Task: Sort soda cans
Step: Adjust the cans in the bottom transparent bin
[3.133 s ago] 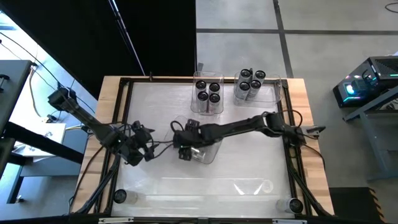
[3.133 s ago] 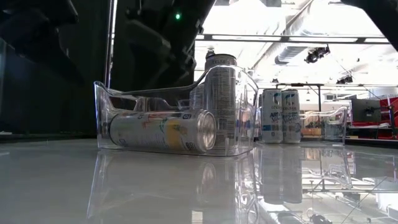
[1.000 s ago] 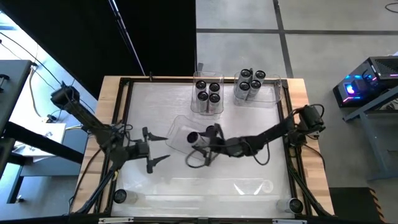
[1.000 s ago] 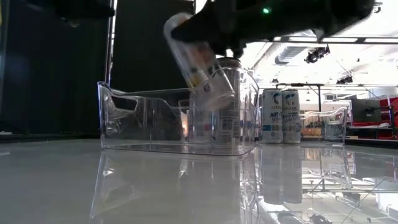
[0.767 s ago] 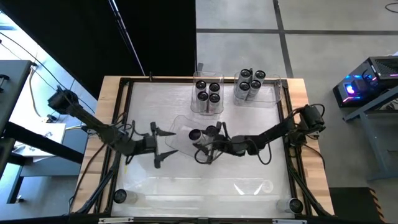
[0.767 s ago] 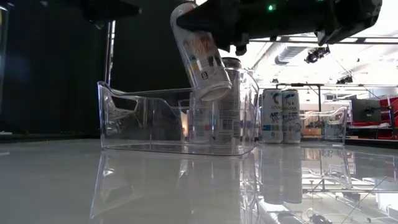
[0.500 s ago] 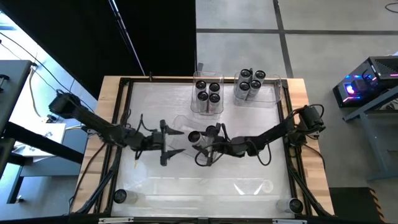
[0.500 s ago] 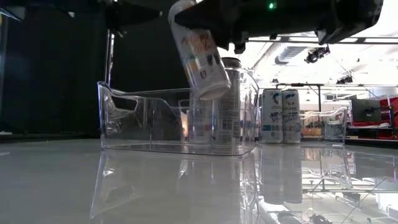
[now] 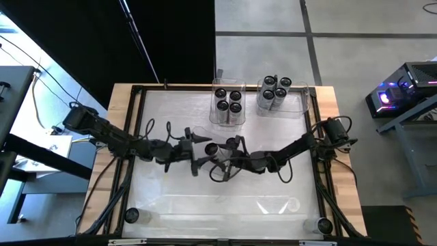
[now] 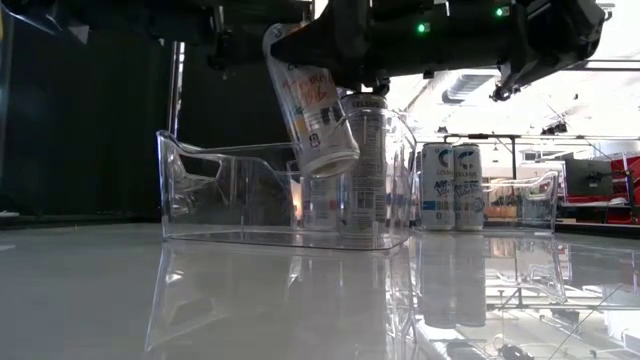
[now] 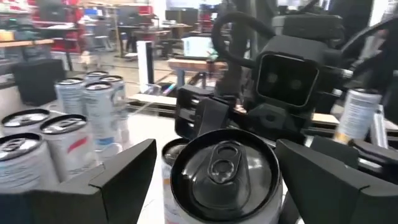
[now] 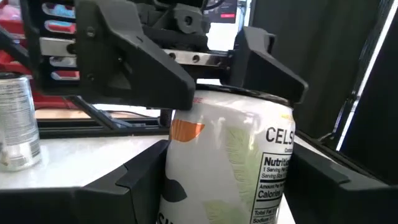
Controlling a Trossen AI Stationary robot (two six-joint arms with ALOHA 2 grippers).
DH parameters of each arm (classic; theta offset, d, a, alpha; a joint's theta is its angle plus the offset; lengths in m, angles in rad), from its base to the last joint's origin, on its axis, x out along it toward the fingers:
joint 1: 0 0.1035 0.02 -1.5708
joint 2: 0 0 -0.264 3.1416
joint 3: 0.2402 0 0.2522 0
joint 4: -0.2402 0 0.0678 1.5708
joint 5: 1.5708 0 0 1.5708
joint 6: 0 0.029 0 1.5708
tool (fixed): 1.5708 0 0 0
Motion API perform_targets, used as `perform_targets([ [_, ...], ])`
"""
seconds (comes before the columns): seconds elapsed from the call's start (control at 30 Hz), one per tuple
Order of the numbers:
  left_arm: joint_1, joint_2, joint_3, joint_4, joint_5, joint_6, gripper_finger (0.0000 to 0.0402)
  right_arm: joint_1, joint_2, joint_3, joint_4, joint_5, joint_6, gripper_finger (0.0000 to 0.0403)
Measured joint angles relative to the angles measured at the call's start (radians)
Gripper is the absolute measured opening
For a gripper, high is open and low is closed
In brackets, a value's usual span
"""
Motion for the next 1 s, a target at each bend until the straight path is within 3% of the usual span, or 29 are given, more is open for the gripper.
perform_targets([
  [0.23, 0.005, -0.002, 0.007, -0.070, -0.018, -0.123, 0.0324, 0.000, 0.001, 0.002, -0.003, 0.007, -0.017, 0.0246],
  [0.37, 0.028, 0.001, 0.004, -0.093, 0.083, -0.137, 0.0324, 0.001, 0.001, 0.006, -0.017, -0.001, -0.012, 0.0246],
  [0.57, 0.066, 0.000, 0.004, -0.105, 0.148, -0.176, 0.0320, 0.000, 0.001, 0.006, -0.014, 0.008, -0.011, 0.0246],
  [0.87, 0.074, -0.001, 0.010, -0.112, 0.195, -0.173, 0.0248, 0.002, 0.001, 0.006, -0.019, 0.023, -0.011, 0.0246],
  [1.0, 0.067, -0.001, 0.010, -0.112, 0.210, -0.142, 0.0248, 0.002, -0.001, 0.006, -0.038, 0.021, -0.017, 0.0260],
])
